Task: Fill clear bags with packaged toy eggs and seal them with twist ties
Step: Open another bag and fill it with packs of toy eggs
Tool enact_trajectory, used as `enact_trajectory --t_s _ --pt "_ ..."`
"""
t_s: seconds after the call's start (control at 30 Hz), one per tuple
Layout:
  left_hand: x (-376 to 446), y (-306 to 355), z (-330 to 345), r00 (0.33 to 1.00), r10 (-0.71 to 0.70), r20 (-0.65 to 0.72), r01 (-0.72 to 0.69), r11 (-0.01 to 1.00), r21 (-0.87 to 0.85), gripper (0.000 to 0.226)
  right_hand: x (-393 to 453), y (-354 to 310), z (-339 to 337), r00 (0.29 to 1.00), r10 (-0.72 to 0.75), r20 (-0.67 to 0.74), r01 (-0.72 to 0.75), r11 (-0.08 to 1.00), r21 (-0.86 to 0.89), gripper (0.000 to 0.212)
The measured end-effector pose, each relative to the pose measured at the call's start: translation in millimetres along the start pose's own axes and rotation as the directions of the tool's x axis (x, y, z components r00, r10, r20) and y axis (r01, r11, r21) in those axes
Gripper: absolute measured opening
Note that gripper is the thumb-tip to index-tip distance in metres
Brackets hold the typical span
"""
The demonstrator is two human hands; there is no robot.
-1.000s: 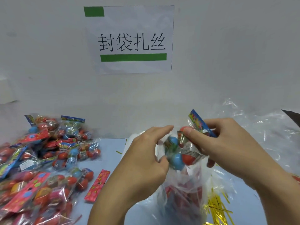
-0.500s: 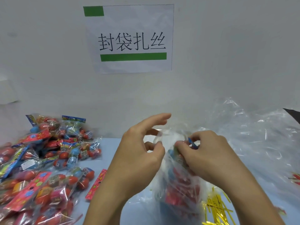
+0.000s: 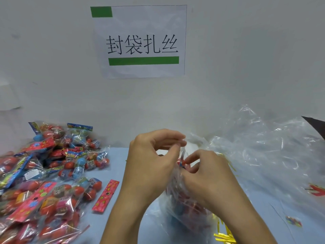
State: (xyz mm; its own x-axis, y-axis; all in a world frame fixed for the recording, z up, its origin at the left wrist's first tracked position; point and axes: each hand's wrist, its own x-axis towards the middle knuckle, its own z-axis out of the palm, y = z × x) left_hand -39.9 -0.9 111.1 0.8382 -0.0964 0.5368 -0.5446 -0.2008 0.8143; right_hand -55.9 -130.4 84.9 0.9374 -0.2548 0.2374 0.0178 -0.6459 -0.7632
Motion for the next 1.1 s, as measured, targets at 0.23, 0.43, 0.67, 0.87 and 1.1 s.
enact_trajectory --t_s 0.23,0.43,0.67,0.87,1.1 --pt "-0.6 -0.5 1.0 1.000 0.004 -0.004 -0.004 0.994 -0.105 0.030 -0.3 1.8 -0.1 0.992 -0.027 0.120 0.037 0.996 -0.078 0.034" --pt "-4.1 3.6 9.2 0.999 0.036 0.029 -0.031 0.984 -0.174 0.028 5.3 -0.9 4.7 0.995 -0.008 0.104 0.028 0.981 -0.191 0.033" --pt "1.8 -6.8 -0.8 0.991 0.011 -0.135 -0.046 0.965 -0.260 0.033 10.3 -3.5 -1.5 0.994 -0.110 0.005 0.110 0.991 -0.074 0.015" --pt "-1.1 -7.6 5.4 1.000 0.026 -0.009 -0.028 0.968 -0.249 0.035 6.8 4.4 9.6 0.947 -0.232 0.223 0.267 0.954 -0.139 0.034" --pt "2.2 -16.4 -9.4 0.976 -0.020 -0.216 -0.036 0.967 -0.251 0.025 10.4 3.1 -12.4 0.950 -0.310 0.024 0.289 0.908 0.305 0.024"
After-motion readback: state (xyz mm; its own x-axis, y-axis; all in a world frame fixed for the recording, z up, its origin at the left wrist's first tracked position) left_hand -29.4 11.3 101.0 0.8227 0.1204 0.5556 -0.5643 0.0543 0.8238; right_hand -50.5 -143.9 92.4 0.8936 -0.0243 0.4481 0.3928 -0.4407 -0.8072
